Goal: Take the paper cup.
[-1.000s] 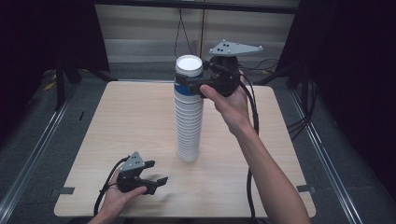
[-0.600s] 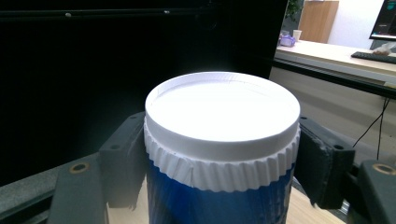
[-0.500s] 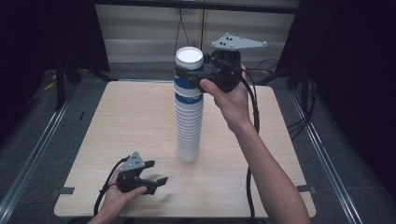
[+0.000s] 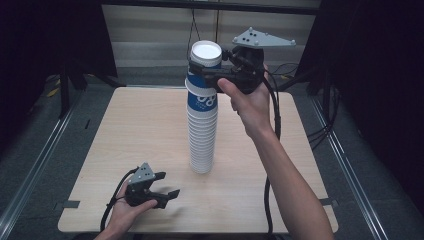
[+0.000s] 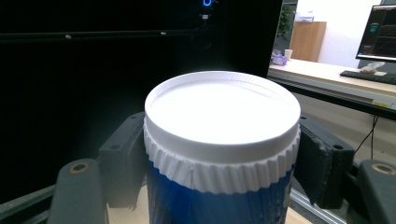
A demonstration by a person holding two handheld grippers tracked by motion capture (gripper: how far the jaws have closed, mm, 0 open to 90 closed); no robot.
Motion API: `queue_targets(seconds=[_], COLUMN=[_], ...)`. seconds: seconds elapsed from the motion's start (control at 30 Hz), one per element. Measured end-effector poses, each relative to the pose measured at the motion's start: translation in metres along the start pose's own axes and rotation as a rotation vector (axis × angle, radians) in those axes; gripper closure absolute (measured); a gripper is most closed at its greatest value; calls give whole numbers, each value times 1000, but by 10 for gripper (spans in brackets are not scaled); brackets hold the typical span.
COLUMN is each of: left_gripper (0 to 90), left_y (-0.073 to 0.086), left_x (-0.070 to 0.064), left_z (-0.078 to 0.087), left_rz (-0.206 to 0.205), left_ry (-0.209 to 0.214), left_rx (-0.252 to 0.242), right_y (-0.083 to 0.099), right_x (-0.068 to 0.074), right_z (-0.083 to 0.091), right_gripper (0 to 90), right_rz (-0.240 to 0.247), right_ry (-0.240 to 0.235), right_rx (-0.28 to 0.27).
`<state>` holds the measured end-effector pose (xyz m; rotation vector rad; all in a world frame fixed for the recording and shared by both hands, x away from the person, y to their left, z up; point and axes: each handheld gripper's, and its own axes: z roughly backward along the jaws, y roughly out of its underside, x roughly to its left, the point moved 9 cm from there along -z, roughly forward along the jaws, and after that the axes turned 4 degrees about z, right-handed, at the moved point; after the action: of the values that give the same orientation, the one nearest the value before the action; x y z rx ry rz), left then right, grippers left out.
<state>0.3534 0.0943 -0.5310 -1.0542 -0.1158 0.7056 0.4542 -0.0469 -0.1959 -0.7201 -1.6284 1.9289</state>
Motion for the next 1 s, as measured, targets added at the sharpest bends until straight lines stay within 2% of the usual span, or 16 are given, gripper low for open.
queue_targets(seconds=[0.2, 0.37, 0.43, 0.47, 0.53, 0.67, 0.77, 0.93, 1.0], left_gripper=[179, 179, 184, 197, 215, 215, 216, 241, 241], left_y=[0, 0, -1, -2, -2, -4, -5, -5, -4], left_x=[1, 1, 1, 0, -1, -2, -1, -1, -1], left_z=[0, 1, 1, 1, 1, 2, 3, 4, 3], left_rz=[-1, -4, -6, -7, -8, -17, -2, 36, 33], left_ry=[-2, -5, -5, -1, 2, 11, 10, 20, 22], left_rx=[-1, -3, -6, -17, -21, -31, -30, -29, -19], right_y=[-5, -10, -10, -11, -10, -12, -11, -8, -8], right_x=[0, -1, 0, 0, -3, -5, -6, -12, -14], right_z=[2, 5, 6, 9, 13, 20, 26, 37, 41], right_gripper=[279, 279, 279, 280, 280, 280, 280, 281, 281], right_rz=[-15, -6, -12, -37, -28, -33, -27, -50, -49], right_ry=[-5, 5, 1, -25, -7, -5, -12, -4, 3], right_rx=[-26, -41, -40, -48, -47, -57, -67, -87, -91])
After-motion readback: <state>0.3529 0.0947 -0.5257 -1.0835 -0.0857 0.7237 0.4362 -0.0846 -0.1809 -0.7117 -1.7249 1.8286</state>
